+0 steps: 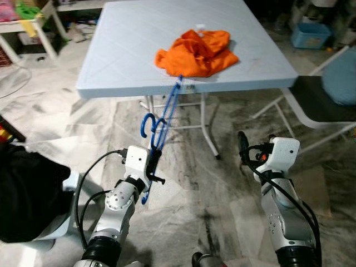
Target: Hang hanger
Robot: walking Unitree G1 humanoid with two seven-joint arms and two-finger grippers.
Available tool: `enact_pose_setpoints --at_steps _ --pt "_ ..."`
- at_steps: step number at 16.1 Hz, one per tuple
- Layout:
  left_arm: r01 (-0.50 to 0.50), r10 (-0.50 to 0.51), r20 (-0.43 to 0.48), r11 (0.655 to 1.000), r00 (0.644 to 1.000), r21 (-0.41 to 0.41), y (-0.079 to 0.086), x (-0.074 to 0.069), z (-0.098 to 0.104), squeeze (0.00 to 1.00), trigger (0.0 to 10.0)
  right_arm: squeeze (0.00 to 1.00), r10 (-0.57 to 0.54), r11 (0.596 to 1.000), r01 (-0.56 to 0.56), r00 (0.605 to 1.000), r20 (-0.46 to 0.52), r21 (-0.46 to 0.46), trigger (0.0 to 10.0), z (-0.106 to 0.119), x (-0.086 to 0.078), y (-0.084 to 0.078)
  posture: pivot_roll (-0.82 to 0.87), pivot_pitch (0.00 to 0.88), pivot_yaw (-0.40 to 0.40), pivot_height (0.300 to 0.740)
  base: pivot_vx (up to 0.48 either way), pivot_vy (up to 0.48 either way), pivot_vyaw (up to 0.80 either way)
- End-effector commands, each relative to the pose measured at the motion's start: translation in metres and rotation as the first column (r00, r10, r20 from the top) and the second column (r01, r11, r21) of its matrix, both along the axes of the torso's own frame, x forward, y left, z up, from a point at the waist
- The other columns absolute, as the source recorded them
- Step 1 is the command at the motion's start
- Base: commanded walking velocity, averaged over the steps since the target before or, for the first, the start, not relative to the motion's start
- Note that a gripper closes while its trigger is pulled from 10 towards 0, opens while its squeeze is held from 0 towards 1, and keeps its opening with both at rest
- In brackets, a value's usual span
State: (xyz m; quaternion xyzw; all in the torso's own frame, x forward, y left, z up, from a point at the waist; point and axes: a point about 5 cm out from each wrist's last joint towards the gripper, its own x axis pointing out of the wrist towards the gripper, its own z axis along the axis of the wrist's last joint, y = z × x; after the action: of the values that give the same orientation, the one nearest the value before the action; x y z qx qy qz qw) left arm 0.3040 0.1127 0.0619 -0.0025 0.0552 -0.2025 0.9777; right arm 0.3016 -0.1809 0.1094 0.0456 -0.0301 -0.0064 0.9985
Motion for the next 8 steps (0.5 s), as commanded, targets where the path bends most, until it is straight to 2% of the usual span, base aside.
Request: enact_pose_setpoints --at_steps 1,7,8 --pt "0.025 -0.024 -0.051 0.999 0.998 0.023 0.0030 -0.0058 -0.0115 0.00 10.0 0.00 0.007 1.000 -0.007 1.000 -0.021 0.011 10.0 -0.0046 -0.0005 0.0031 -0.08 0.136 0.016 0.740 0.000 0.000 -0.80" --pt "0.093 -0.090 -0.062 0.995 0.994 0.044 0.0024 -0.0083 -0.0133 0.00 10.0 0.00 0.012 1.000 -0.012 0.999 -0.046 -0.004 10.0 -0.0113 -0.0035 0.0030 -0.08 0.143 0.020 0.740 0.000 0.000 -0.80" --pt "0.129 -0.125 -0.076 0.990 0.989 0.053 0.0015 -0.0101 -0.0153 0.00 10.0 0.00 0.021 0.999 -0.022 0.999 -0.045 -0.024 10.0 -0.0110 -0.0032 0.0019 -0.08 0.145 0.020 0.740 0.000 0.000 -0.80"
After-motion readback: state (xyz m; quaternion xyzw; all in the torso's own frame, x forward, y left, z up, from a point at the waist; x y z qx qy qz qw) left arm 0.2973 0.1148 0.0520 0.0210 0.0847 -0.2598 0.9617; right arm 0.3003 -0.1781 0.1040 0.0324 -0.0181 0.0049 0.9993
